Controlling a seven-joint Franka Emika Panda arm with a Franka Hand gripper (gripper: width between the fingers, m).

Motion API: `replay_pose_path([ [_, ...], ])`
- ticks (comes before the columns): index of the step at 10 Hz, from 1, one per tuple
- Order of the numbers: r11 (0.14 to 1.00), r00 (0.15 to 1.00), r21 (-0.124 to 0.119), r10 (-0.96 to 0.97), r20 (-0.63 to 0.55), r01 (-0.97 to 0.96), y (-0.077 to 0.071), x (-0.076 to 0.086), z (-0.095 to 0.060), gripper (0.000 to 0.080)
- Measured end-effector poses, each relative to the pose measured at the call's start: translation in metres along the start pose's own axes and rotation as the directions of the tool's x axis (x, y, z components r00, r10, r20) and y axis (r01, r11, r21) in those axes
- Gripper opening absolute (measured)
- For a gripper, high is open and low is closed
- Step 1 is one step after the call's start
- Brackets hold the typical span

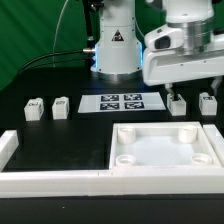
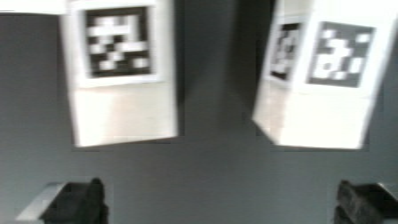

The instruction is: Assemble one leg

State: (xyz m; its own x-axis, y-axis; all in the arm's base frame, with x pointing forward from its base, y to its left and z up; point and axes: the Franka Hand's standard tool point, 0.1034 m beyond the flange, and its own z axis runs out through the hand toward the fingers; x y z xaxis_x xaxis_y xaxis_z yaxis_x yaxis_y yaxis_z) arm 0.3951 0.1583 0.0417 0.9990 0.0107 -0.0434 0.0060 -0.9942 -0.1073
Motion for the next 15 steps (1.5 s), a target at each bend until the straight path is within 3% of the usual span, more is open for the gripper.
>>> replay_pose_path([
  [2, 1.000, 1.000, 0.004, -0.010, -0.009, 0.010, -0.018, 0.004, -0.003, 0.0649],
  [5, 1.000, 0.999, -0.005, -0.020, 0.046, 0.020, -0.015, 0.004, -0.003, 0.0649],
  [8, 0.999, 0.951, -0.021, -0.029, 0.308, 0.037, -0.003, -0.001, -0.001, 0.0649],
  [12, 0.998, 0.779, -0.052, 0.007, 0.627, 0.032, -0.017, -0.020, -0.004, 0.0649],
  [13, 0.998, 0.734, -0.054, 0.015, 0.679, 0.030, -0.021, -0.017, -0.002, 0.0649],
  [15, 0.998, 0.736, -0.054, 0.014, 0.677, 0.030, -0.027, -0.013, -0.002, 0.0649],
])
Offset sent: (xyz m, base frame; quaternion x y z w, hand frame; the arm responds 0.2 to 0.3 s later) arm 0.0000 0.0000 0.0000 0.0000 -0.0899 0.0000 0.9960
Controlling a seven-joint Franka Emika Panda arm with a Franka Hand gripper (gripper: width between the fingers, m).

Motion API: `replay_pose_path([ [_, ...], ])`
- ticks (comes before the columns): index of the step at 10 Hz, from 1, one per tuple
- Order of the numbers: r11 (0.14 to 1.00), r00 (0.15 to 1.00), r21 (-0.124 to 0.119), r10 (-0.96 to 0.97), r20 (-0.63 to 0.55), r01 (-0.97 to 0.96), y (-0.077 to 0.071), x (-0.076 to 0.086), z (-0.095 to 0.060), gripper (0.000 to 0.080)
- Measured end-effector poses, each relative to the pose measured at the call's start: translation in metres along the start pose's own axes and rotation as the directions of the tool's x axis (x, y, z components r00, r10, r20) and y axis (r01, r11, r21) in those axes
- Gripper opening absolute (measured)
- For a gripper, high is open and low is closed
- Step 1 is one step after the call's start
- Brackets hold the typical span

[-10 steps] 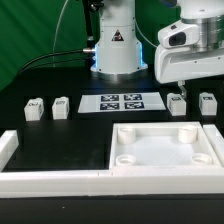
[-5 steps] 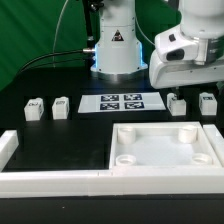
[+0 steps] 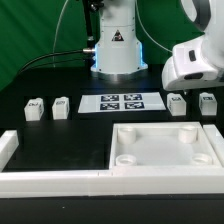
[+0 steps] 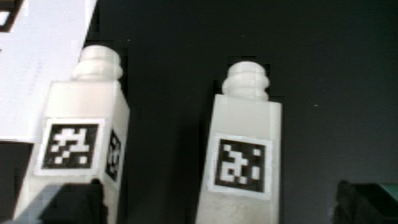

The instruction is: Assemble one leg

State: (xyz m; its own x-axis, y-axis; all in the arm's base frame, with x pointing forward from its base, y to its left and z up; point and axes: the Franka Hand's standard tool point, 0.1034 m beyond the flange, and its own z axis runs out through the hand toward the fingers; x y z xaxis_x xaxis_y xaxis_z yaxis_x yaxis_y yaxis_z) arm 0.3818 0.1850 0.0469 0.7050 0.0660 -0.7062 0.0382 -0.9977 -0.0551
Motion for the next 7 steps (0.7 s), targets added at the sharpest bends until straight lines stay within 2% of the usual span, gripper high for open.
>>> replay_pose_path([
  [3, 1.000, 1.000, 0.003, -0.003, -0.013, 0.003, -0.003, 0.007, 0.005, 0.0649],
  [7, 1.000, 1.000, 0.006, -0.006, -0.025, 0.007, -0.008, 0.018, 0.020, 0.0649],
])
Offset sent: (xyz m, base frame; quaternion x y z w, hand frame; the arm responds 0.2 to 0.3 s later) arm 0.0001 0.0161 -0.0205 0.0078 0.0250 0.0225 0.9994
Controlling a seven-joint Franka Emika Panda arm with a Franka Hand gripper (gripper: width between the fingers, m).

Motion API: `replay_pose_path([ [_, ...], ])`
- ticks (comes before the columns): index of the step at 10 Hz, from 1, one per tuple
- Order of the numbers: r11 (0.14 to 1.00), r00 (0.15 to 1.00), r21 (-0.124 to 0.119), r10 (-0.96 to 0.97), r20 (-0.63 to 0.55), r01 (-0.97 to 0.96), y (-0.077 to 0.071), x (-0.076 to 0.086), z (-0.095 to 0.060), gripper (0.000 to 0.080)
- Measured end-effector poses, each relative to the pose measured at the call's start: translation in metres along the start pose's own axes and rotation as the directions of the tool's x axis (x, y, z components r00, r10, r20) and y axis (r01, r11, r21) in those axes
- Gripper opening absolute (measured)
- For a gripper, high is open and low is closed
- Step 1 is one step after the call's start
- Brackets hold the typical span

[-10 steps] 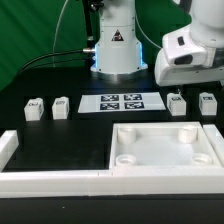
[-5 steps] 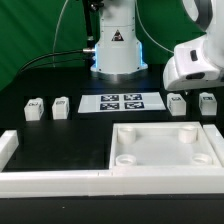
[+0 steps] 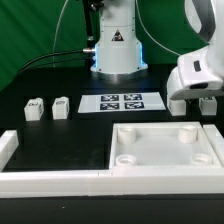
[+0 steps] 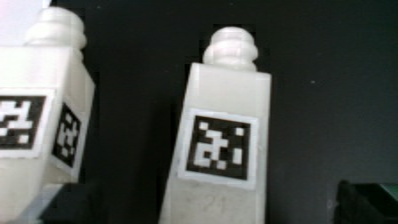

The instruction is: Assemble one leg

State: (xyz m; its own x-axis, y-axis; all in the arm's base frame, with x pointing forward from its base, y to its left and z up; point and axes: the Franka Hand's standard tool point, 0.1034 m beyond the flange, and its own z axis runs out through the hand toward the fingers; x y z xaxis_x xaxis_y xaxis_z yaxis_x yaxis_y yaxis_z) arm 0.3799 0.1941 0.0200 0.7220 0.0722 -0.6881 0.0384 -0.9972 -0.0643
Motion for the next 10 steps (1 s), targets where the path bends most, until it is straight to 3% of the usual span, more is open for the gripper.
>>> replay_pose_path([
  [6, 1.000, 1.000, 0.004, 0.009, -0.009, -0.009, 0.006, 0.003, 0.015, 0.0649],
  [7, 1.000, 1.000, 0.004, 0.009, -0.009, -0.009, 0.006, 0.003, 0.015, 0.0516],
  [8, 1.000, 1.000, 0.004, 0.009, -0.009, -0.009, 0.006, 0.003, 0.015, 0.0516],
  [9, 1.000, 1.000, 0.004, 0.009, -0.008, -0.009, 0.006, 0.003, 0.015, 0.0378],
  [10, 1.000, 1.000, 0.004, 0.009, -0.008, -0.009, 0.006, 0.003, 0.015, 0.0290],
])
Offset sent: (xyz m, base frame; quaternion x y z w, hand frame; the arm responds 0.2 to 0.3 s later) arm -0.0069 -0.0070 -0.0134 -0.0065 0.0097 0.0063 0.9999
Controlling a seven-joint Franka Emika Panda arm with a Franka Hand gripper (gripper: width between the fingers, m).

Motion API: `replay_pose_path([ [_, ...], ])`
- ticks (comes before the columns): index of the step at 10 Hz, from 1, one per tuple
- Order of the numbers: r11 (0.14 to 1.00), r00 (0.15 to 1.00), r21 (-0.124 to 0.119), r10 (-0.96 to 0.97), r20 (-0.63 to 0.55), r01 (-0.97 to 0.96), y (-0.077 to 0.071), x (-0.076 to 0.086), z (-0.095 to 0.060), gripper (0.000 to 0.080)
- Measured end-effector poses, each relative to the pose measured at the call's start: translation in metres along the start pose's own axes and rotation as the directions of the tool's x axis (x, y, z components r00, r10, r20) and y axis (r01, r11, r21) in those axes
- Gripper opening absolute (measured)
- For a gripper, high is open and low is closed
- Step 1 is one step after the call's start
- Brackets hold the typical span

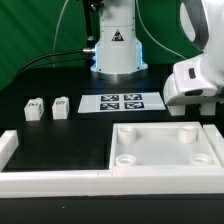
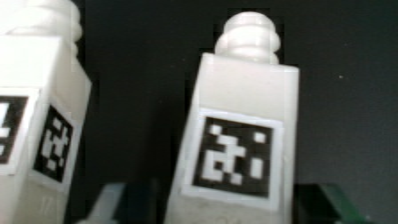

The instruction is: Assemble one leg

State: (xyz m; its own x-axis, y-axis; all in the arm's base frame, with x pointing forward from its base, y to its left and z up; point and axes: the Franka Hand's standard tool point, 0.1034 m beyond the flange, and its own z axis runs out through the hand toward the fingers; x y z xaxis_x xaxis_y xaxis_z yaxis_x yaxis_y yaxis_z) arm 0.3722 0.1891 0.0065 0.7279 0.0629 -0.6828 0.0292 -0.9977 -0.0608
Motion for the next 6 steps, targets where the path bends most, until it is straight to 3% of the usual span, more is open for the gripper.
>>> replay_pose_path([
  [6, 1.000, 1.000, -0.004, 0.000, 0.006, 0.000, 0.0010, -0.0051, -0.0066, 0.0290],
])
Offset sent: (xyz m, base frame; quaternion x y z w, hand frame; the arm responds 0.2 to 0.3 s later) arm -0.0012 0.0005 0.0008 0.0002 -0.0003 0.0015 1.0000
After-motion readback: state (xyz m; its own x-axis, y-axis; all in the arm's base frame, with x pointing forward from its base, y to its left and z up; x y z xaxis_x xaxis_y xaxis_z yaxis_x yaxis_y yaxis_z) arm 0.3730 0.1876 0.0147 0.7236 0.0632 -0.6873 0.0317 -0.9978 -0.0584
